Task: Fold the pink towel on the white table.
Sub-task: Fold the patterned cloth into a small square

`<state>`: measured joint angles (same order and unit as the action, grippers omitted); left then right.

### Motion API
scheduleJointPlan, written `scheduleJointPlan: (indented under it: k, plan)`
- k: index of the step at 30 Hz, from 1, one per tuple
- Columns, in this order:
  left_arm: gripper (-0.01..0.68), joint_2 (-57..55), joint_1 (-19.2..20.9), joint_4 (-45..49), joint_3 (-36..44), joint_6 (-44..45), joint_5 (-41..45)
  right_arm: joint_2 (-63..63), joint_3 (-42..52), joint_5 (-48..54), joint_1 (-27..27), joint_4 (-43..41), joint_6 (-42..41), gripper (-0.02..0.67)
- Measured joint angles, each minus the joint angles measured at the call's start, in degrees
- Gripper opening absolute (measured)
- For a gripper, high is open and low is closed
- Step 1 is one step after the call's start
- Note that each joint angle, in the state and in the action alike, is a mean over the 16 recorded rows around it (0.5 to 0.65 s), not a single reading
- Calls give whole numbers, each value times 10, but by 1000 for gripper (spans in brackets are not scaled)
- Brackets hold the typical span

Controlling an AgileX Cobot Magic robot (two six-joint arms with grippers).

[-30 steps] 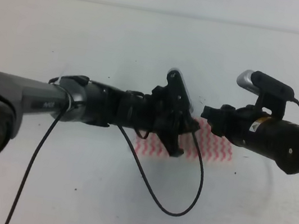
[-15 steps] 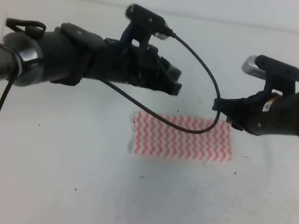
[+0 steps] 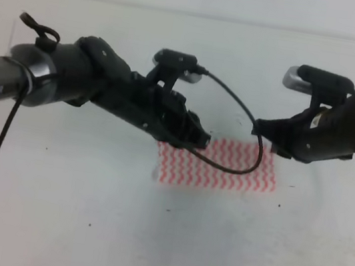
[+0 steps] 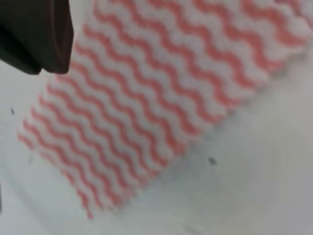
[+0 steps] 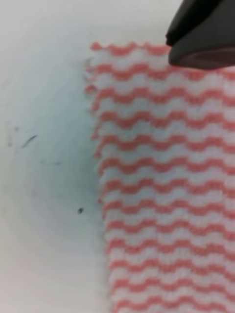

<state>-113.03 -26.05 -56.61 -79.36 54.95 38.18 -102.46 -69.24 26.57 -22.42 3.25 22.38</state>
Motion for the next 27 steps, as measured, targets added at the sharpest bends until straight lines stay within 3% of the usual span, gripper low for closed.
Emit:
scheduleJointPlan:
  k: [9,27]
  plan:
    - [-4,-32,0,27,2,-13,30,-17,0,11,0,27,-23,-17]
    - [-3,-59,0,45,3,-14,-4,-50,0,22,1,66,-60,-17]
